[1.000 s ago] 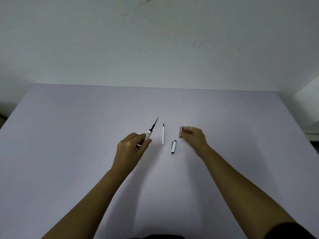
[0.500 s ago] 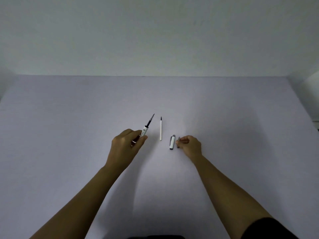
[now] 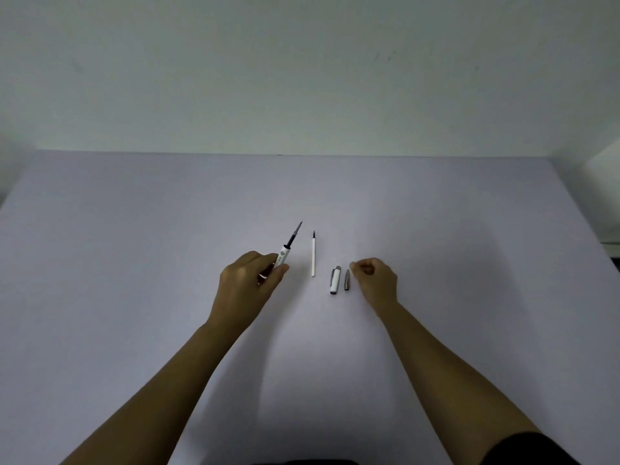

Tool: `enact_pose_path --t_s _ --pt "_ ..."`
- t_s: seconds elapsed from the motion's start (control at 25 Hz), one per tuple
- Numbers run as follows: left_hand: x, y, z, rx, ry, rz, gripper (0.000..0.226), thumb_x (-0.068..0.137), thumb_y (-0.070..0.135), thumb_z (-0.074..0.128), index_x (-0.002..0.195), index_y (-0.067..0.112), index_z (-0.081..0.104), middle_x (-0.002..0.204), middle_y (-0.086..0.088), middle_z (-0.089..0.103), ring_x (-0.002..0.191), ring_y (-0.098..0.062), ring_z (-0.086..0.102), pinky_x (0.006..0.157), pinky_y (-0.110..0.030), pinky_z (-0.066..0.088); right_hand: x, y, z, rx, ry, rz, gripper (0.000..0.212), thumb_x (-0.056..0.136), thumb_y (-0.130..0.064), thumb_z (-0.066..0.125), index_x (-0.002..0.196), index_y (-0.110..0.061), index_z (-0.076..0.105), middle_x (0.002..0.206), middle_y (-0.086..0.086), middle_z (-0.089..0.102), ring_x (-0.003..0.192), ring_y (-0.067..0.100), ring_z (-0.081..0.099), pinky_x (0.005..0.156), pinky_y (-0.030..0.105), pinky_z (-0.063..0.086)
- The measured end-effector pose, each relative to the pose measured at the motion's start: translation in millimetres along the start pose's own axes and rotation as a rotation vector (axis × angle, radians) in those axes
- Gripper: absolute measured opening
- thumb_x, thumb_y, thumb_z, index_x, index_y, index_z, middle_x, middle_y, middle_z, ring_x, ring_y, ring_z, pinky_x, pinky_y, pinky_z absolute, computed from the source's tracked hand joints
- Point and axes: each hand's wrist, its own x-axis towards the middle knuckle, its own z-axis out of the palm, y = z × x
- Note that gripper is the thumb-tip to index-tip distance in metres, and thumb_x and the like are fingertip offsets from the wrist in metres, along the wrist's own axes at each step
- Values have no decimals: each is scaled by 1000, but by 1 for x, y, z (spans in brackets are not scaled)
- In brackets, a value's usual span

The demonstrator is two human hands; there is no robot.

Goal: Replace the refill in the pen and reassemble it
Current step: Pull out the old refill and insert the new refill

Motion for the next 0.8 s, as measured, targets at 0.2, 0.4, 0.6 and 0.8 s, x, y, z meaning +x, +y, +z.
enact_pose_path --t_s 0.2,0.4,0.6,0.8 --pt "7 10 -5 -5 30 10 30 84 34 55 75 7 68 57 -5 56 52 -18 51 48 -36 49 -24 -81 -26 231 -51 -321 13 87 -27 61 90 -16 68 77 -4 69 76 12 66 69 12 47" --pt "14 25 -8 14 55 31 17 81 22 64 76 6 69 56 -4 56 51 -12 43 50 -11 29 -51 -130 -44 253 -445 -496 17 87 -28 62 100 -21 72 100 -1 73 91 10 69 88 19 53" --pt "13 29 -10 13 41 55 15 81 21 65 76 7 69 57 -4 56 50 -15 46 48 -24 39 -56 -135 -43 320 -486 -486 18 85 -19 66 102 -14 72 100 -6 72 94 0 67 88 16 51" --pt "6 20 -11 14 31 31 17 80 23 64 76 7 70 56 -4 55 49 -14 45 48 -26 40 -44 -149 -43 577 -410 -356 11 92 -19 57 91 -22 67 88 -6 68 81 2 66 78 15 51"
